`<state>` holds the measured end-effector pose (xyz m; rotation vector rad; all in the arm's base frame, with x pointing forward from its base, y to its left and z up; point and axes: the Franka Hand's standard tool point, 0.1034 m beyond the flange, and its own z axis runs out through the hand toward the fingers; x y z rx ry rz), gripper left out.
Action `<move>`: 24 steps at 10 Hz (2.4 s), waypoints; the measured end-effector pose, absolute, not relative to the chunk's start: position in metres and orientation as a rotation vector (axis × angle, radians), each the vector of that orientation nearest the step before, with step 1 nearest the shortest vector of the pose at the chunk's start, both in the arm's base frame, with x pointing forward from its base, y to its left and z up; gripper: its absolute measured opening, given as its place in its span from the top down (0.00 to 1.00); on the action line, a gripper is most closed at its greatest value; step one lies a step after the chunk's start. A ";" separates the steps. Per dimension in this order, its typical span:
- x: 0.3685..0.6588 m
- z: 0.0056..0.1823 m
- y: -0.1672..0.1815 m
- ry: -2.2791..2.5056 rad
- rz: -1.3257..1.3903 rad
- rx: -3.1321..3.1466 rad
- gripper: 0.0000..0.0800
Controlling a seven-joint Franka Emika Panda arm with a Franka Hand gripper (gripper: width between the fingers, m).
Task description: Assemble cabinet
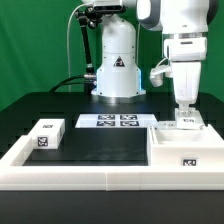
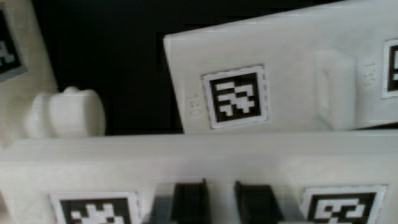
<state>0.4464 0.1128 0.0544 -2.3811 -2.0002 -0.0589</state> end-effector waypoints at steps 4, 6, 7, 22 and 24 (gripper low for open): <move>0.446 0.054 0.116 -1.998 -0.061 -2.381 0.91; 0.447 0.055 0.117 -1.999 -0.064 -2.382 0.91; 0.448 0.056 0.117 -1.999 -0.066 -2.383 0.91; 0.448 0.054 0.112 -1.972 -0.043 -2.399 0.91; 0.448 0.054 0.111 -1.972 -0.041 -2.398 0.91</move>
Offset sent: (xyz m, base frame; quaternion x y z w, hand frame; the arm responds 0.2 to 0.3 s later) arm 0.0039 0.0045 0.0013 0.0004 0.0011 -0.0006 1.0000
